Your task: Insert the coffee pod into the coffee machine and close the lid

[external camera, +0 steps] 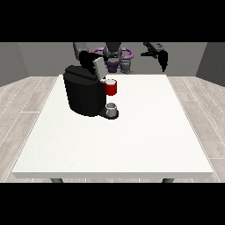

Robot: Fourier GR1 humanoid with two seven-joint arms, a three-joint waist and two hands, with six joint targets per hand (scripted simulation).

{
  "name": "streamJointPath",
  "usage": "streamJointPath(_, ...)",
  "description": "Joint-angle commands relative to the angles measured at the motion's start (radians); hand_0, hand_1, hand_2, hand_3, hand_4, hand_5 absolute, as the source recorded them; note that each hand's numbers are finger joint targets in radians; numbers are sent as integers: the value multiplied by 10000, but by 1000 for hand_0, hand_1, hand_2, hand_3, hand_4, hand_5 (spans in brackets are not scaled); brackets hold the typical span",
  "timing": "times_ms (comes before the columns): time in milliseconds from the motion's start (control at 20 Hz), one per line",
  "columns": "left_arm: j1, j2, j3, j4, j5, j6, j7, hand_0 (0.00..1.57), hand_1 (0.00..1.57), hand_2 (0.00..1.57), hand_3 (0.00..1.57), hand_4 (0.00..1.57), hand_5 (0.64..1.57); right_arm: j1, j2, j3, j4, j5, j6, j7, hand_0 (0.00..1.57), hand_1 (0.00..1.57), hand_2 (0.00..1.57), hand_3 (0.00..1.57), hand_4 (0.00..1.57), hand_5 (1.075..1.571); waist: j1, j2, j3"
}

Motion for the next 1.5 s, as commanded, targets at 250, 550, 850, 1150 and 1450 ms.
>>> streamJointPath(250,-429,210,134,357,127,175,126,0,0,0,0,156,1571,-1038,437,635,312,746,-227,493,0,0,0,0,0,1571,51,121,15)
streamJointPath(550,-382,35,-286,81,245,-131,96,0,0,0,0,0,1571,-1773,421,565,746,1209,-623,627,0,0,0,0,124,1571,512,193,16)
streamJointPath(850,-207,417,199,905,168,-62,-1174,0,0,0,0,202,1571,-1465,1000,878,242,1171,-372,423,0,0,0,0,125,1571,-214,0,14)
streamJointPath(1150,111,-330,-393,234,46,365,-828,0,0,0,0,192,1571,-119,1494,1390,-101,754,160,-998,0,0,0,0,259,1571,-466,-636,18)
streamJointPath(1450,524,-82,-13,1218,5,361,-1415,0,0,0,0,192,1571,2266,1512,3171,-1369,-1153,-1127,-1056,0,0,0,0,251,1571,-994,-1491,16)
